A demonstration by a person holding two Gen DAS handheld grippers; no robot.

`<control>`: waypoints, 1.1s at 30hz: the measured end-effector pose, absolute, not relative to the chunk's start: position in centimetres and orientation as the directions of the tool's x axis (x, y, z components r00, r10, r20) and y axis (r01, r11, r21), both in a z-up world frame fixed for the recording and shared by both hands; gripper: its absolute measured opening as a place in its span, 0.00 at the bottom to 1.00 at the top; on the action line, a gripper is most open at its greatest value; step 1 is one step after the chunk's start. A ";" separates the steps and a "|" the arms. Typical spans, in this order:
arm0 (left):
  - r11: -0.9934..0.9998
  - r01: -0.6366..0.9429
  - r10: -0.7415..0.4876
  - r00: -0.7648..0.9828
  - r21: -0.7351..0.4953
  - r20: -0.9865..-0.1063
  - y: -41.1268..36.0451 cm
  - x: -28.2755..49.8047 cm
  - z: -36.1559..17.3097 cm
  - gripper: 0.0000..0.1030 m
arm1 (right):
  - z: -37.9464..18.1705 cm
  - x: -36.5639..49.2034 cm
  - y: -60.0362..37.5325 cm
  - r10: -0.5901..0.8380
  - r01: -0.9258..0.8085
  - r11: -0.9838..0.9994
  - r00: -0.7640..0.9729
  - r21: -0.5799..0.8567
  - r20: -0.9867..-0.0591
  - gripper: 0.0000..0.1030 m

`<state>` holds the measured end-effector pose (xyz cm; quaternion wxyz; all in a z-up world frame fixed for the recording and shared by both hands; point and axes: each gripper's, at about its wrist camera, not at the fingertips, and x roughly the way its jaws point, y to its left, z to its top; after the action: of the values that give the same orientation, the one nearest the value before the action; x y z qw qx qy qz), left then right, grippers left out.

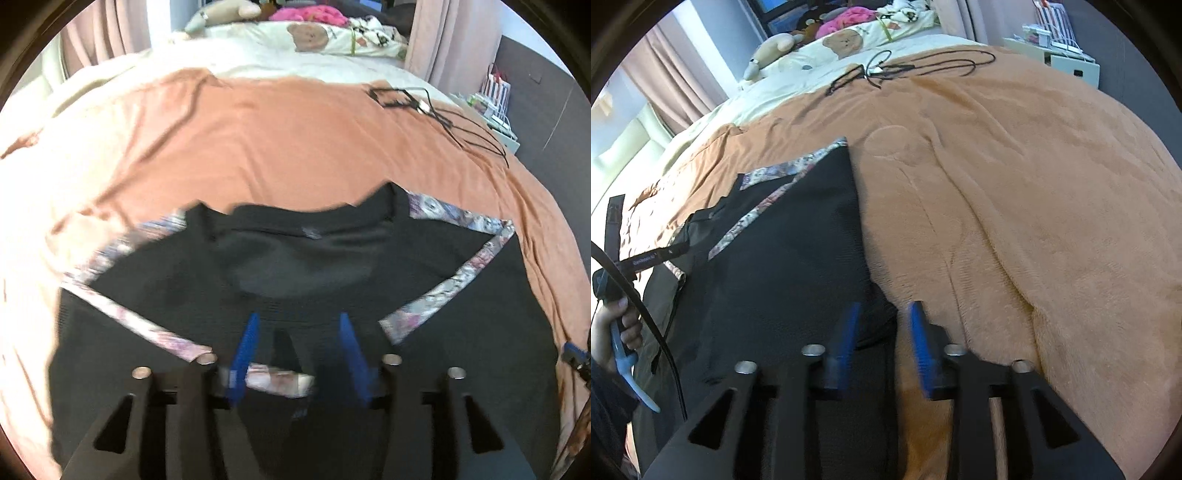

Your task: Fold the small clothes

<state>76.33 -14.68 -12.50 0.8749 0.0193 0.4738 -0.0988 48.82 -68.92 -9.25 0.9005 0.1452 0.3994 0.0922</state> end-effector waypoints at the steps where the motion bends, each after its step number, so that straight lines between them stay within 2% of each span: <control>1: 0.980 0.192 -0.146 0.539 -0.048 -0.829 -13.8 76.0 -12.1 0.52 | -9.1 48.6 -68.9 0.280 -0.052 0.942 0.668 0.333 -0.689 0.49; 15: 0.999 0.028 0.001 0.574 0.022 -0.819 -0.2 77.0 -11.0 0.52 | -7.3 47.0 -66.8 0.265 -0.094 0.955 0.696 0.281 -0.668 0.50; 24: 1.000 -0.017 0.024 0.542 0.017 -0.840 4.8 78.4 -13.3 0.52 | -7.4 47.1 -65.7 0.252 -0.112 0.963 0.688 0.244 -0.680 0.50; 30: 0.999 -0.008 -0.027 0.513 -0.036 -0.858 5.5 79.6 -15.7 0.52 | -7.9 47.6 -64.5 0.261 -0.132 0.963 0.682 0.236 -0.683 0.50; 31: 0.999 -0.002 -0.035 0.508 -0.042 -0.861 5.4 79.8 -16.0 0.51 | -7.9 47.7 -64.4 0.262 -0.134 0.963 0.680 0.235 -0.685 0.50; 33: 0.997 0.028 -0.071 0.490 -0.066 -0.869 5.0 80.1 -16.6 0.30 | -8.1 48.1 -64.1 0.265 -0.139 0.962 0.677 0.234 -0.687 0.50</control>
<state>80.12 5.01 -16.62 0.8628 -0.0212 0.5042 -0.0288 48.08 -64.09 -8.09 0.9120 0.0812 0.3865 0.1109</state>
